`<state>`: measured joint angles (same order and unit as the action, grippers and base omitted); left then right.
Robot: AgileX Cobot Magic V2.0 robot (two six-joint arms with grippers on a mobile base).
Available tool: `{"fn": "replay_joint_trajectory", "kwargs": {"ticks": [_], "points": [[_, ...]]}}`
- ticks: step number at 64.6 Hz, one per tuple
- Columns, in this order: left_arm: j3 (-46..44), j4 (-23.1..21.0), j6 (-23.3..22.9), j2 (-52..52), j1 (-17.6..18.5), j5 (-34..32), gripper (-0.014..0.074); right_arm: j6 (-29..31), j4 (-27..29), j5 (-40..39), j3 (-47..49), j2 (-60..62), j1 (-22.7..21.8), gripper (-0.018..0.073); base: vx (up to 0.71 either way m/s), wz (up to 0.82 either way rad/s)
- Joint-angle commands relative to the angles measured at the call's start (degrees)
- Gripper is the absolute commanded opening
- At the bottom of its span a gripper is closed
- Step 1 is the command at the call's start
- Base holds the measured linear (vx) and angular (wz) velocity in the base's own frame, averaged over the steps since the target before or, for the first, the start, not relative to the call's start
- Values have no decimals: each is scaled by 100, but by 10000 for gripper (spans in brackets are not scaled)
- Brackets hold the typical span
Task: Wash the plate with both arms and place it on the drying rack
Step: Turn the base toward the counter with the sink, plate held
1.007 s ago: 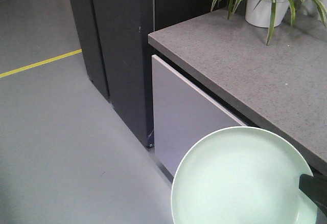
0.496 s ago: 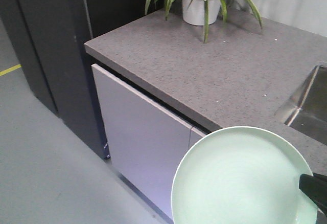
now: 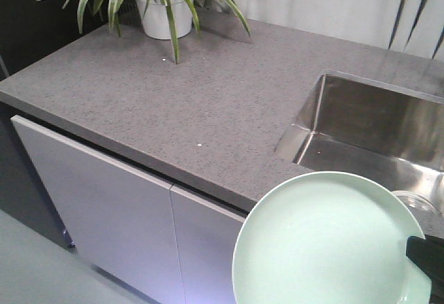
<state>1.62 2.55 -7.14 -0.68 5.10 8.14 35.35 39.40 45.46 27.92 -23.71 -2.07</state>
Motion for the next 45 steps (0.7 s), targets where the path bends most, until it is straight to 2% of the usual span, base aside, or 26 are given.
{"fn": "replay_joint_trajectory", "kwargs": {"ticks": [1,45], "points": [[-157,-8,-40,-73,38,-388,-6,-1,215,-309,152,-36,-38,-1,6,-36],[-157,-8,-40,-73,38,-388,-6,-1,215,-309,152,-36,-38,-1,5,-31]]}}
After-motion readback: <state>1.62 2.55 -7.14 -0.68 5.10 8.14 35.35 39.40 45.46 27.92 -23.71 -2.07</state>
